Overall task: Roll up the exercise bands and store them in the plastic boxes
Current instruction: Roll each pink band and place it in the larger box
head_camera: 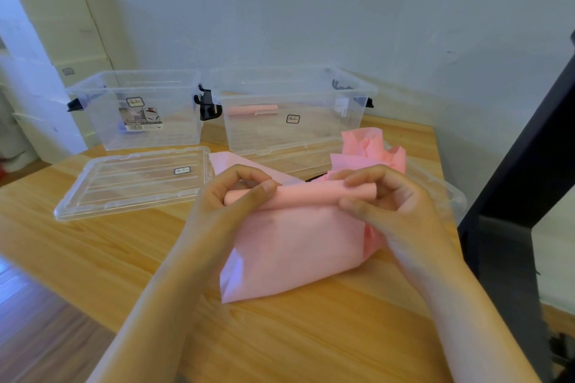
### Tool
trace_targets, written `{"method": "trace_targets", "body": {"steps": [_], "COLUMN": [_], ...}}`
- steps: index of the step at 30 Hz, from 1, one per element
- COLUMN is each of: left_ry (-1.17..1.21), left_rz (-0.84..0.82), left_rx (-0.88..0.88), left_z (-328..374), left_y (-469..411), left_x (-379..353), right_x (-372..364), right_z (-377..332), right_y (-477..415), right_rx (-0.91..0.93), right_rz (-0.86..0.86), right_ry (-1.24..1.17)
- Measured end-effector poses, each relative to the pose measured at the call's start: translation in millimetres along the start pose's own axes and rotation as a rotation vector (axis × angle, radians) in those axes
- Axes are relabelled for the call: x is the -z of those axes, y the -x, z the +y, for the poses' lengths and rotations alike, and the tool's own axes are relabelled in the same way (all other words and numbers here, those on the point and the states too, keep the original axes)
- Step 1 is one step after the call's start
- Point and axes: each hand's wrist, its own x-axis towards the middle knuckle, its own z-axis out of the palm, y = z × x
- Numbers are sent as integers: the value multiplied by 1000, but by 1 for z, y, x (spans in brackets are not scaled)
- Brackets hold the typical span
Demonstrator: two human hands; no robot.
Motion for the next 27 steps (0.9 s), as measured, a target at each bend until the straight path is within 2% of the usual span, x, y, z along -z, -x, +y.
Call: {"method": "trace_targets", "body": {"steps": [4, 11, 14, 22, 27], "left_ry": [-24, -7, -18, -101, -105], "left_rz": [-12, 25, 34, 1, -22], "left_rx": [7, -120, -136, -31, -81], "left_z": [0, 0, -1, 4, 5], "left_y": [-1, -1, -2, 2, 1], "left_x": [1, 3, 4, -2, 1], "right_x": [1, 1, 0, 1, 1], "right_z": [1, 0, -1, 1, 1], "right_y": [-1, -1, 1, 0, -2], "right_rx": [7, -111, -98, 1, -12], "right_rz": [-45, -31, -11, -24, -22], "right_ry": [6, 73, 94, 16, 12]}}
